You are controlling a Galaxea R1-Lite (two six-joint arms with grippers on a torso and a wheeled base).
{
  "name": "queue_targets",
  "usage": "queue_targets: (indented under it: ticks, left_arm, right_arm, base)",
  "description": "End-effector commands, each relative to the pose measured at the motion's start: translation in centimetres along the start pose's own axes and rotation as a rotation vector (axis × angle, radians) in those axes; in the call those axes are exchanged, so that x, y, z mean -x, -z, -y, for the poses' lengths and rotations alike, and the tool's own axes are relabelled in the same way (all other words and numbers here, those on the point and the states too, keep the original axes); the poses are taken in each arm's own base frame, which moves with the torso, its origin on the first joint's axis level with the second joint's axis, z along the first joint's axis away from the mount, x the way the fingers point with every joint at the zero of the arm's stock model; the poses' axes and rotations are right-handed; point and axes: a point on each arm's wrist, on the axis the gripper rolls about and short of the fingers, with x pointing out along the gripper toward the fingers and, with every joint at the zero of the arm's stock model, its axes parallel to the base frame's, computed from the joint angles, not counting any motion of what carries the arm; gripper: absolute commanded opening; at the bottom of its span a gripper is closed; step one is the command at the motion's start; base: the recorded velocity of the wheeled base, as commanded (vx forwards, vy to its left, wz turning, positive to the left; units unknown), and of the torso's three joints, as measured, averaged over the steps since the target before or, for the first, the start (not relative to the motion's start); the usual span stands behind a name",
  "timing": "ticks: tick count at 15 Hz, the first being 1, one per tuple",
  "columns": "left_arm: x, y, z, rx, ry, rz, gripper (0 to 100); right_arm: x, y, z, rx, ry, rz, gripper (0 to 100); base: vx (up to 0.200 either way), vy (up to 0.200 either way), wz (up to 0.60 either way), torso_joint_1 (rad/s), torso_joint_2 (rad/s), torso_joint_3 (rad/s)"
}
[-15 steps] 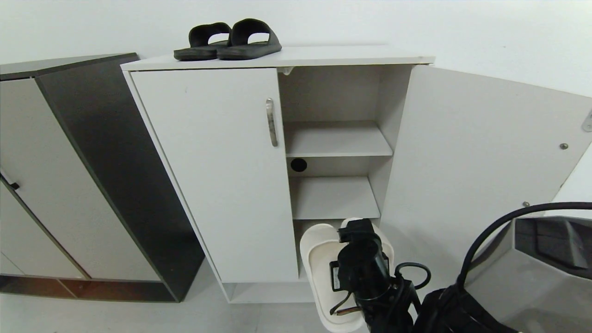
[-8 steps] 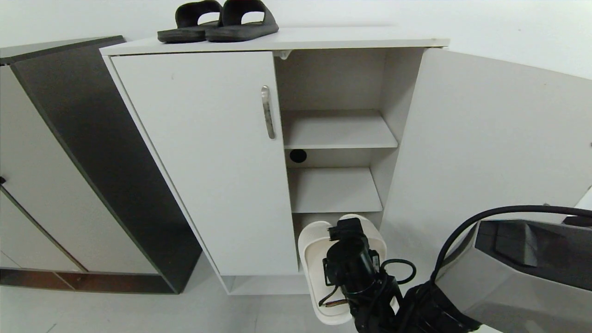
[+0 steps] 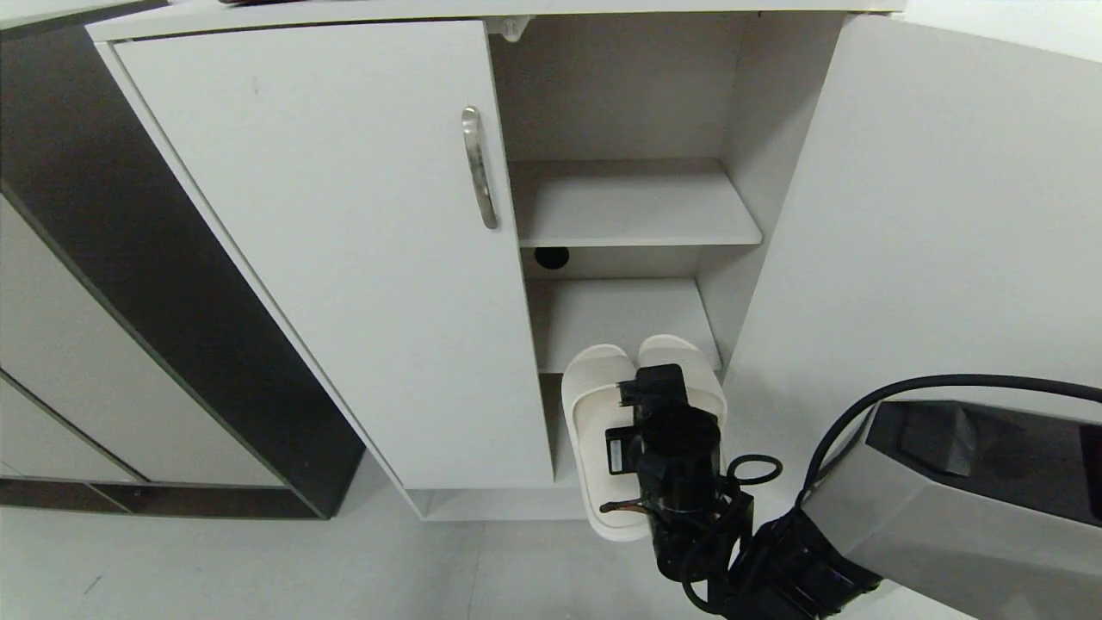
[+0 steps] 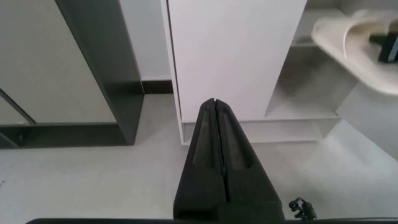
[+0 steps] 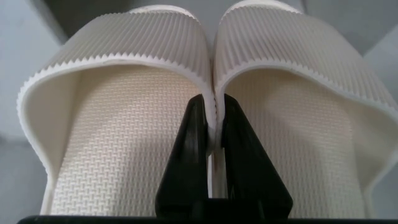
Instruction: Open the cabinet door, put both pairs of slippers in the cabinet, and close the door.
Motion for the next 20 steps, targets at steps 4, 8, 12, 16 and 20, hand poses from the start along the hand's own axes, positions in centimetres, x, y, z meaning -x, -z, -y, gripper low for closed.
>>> queue_targets:
  ticks: [4, 8, 12, 16, 20]
  left_arm:
    - [0.0, 0.0, 0.0, 0.000, -0.001, 0.000, 0]
    - [0.0, 0.0, 0.0, 0.000, -0.001, -0.002, 0]
    - [0.0, 0.0, 0.0, 0.000, -0.001, 0.000, 0]
    - [0.0, 0.0, 0.0, 0.000, -0.001, 0.002, 0]
    - [0.0, 0.0, 0.0, 0.000, -0.001, -0.002, 0]
  right_arm:
    - [-0.7, 1.3, 0.2, 0.016, 0.028, 0.024, 0]
    - [-0.9, 2.2, 0.1, 0.021, 0.031, 0.020, 0]
    - [-0.9, 2.0, 0.1, 0.017, 0.032, 0.026, 0]
    - [-0.8, 2.0, -0.1, 0.017, 0.037, 0.027, 0]
    - [-0.6, 2.0, -0.4, 0.018, 0.031, 0.027, 0]
  base:
    - [0.000, 0.000, 0.00, 0.007, 0.00, -0.115]
    - [0.050, 0.000, 0.00, -0.001, 0.00, 0.001]
    - [0.200, 0.000, 0.00, 0.000, 0.00, 0.004]
    - [0.200, 0.000, 0.00, 0.004, 0.00, 0.002]
    - [0.100, 0.000, 0.00, 0.001, 0.00, 0.000]
